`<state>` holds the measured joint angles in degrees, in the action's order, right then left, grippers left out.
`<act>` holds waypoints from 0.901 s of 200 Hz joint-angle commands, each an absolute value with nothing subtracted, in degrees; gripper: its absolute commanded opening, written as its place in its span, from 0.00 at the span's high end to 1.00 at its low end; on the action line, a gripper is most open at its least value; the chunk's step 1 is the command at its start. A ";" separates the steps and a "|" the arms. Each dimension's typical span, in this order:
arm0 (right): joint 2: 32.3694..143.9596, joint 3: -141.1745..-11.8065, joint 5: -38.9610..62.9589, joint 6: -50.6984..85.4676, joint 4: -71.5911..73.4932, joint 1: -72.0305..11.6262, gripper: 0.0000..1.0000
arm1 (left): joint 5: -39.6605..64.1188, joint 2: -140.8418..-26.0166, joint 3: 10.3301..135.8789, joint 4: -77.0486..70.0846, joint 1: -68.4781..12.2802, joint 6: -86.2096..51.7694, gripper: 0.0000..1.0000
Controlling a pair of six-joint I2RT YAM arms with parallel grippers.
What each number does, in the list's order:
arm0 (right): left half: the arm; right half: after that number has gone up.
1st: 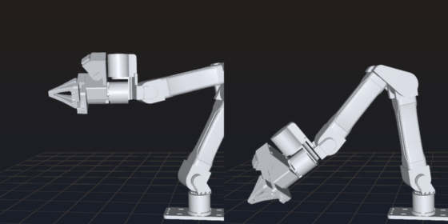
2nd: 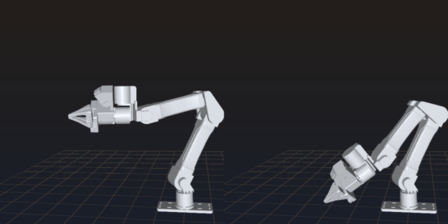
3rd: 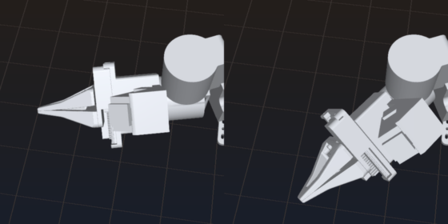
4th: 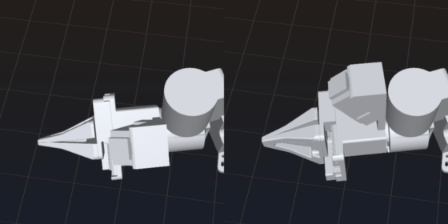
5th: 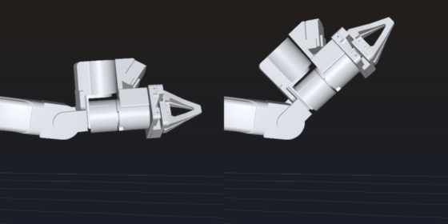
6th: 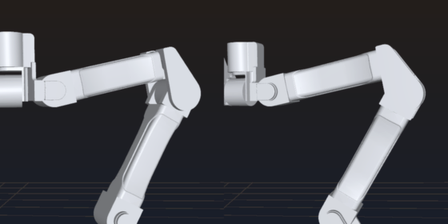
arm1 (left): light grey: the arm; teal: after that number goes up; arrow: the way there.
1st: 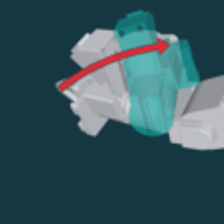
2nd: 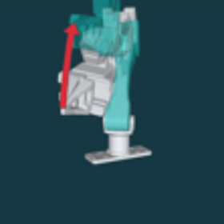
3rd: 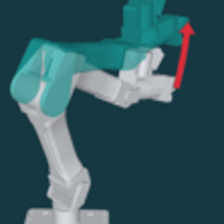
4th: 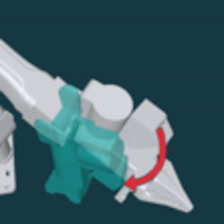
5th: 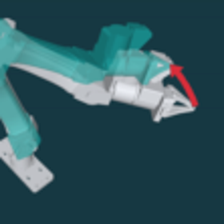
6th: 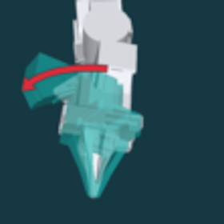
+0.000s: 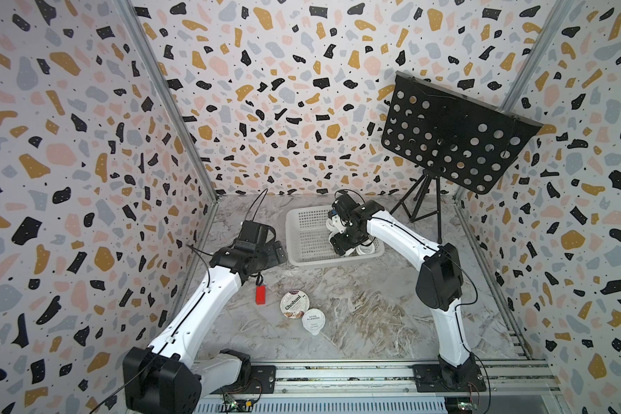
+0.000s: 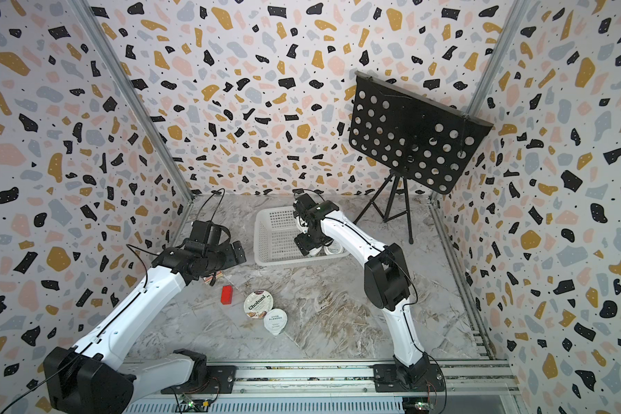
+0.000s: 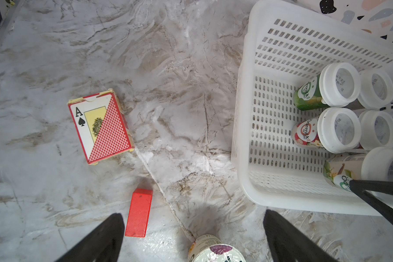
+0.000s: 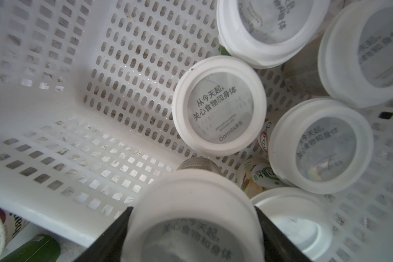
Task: Put the yogurt in the basket
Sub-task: Place the yogurt in the basket.
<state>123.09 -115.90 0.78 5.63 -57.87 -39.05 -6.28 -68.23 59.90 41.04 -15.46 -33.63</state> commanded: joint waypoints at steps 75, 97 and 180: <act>123.98 -118.10 0.35 5.81 -59.54 -38.81 0.22 | -5.98 -68.12 59.41 39.88 -15.64 -32.78 0.00; 124.13 -118.06 0.00 5.80 -59.55 -38.76 0.21 | -5.96 -68.12 59.41 39.84 -15.64 -32.76 0.00; 125.36 -117.95 -0.53 5.54 -59.54 -38.76 0.20 | -6.06 -68.12 59.41 39.83 -15.58 -32.78 0.00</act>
